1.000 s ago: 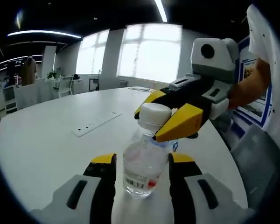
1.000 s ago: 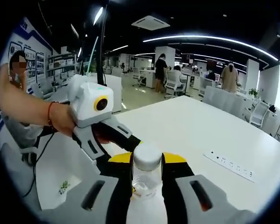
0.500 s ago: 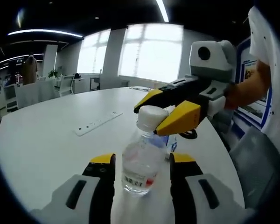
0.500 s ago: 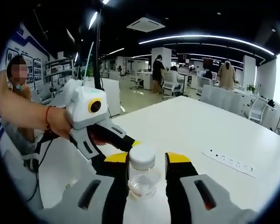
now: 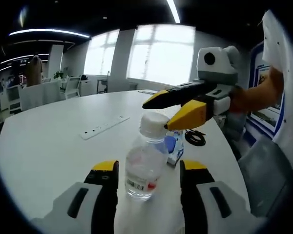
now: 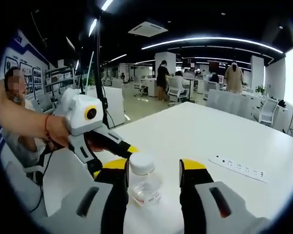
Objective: Arrange the tabletop items into an orderly group along one side of the table until the central work area is clear of visible clutter.
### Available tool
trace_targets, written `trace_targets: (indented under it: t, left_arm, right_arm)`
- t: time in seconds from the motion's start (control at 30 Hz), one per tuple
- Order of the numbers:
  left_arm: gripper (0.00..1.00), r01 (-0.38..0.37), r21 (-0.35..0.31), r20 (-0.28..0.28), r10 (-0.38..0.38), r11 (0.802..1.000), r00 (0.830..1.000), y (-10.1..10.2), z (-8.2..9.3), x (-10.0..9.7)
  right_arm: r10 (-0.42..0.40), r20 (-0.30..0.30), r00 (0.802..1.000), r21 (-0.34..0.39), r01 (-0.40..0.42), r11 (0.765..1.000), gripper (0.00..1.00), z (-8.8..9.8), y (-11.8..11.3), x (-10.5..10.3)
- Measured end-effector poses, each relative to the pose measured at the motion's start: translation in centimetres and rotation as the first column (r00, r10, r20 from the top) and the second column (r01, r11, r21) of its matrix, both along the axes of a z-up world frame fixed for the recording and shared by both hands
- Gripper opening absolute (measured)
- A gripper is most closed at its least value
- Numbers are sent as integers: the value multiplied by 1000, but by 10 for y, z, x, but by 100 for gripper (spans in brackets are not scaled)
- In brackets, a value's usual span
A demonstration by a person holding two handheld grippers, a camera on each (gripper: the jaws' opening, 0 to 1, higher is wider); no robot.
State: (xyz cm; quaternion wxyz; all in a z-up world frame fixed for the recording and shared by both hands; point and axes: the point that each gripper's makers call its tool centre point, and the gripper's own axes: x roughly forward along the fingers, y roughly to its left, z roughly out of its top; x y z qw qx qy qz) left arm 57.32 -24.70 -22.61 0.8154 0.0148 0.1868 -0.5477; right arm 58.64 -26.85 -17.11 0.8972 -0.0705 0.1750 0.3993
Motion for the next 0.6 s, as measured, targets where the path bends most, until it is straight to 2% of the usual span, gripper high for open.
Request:
trace_targets:
  t: [0.6]
  left_arm:
    - [52,-56,17,-24,56,998,998,16,12,-15]
  right_arm:
    - [-1,-5,1000,26,1,1000,54,7,-19,-6]
